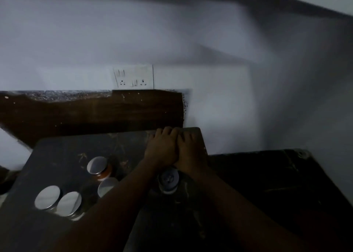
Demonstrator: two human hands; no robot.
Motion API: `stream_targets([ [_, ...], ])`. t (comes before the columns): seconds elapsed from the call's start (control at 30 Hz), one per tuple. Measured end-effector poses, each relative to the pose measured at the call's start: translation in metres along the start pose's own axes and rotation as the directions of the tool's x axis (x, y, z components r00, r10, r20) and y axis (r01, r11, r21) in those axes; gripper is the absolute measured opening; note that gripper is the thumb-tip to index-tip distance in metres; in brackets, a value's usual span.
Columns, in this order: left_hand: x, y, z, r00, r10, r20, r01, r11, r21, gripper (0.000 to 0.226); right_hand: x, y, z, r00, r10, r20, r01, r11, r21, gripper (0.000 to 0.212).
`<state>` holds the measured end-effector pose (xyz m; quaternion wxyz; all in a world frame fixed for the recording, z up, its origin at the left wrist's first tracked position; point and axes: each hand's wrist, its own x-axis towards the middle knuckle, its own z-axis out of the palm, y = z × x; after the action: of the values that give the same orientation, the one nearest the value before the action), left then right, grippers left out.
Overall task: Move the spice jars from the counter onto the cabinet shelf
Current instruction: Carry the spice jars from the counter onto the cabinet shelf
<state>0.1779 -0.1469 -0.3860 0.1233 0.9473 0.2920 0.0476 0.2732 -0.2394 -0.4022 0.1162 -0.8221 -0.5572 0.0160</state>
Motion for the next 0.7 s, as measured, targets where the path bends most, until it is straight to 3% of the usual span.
stream_targets([
  [0.07,-0.013,-0.013,0.024,0.992,-0.072,0.100,0.078,0.995,-0.056,0.060,-0.012,-0.007,0.025,0.994,0.056,0.099,-0.054,0.998,-0.018,0.080],
  [0.23,-0.045,-0.036,0.082,0.947,-0.158,0.281,0.190,0.978,-0.089,0.082,-0.043,-0.015,0.069,0.949,0.158,0.274,-0.178,0.983,0.049,0.101],
  [0.47,-0.059,-0.053,0.114,0.925,-0.174,0.337,0.176,0.984,0.024,0.093,-0.056,-0.019,0.104,0.863,0.301,0.405,-0.404,0.893,0.196,0.098],
  [0.7,-0.062,-0.054,0.124,0.938,-0.141,0.317,0.143,0.990,0.015,0.080,-0.054,-0.019,0.114,0.879,0.305,0.367,-0.415,0.867,0.275,0.091],
])
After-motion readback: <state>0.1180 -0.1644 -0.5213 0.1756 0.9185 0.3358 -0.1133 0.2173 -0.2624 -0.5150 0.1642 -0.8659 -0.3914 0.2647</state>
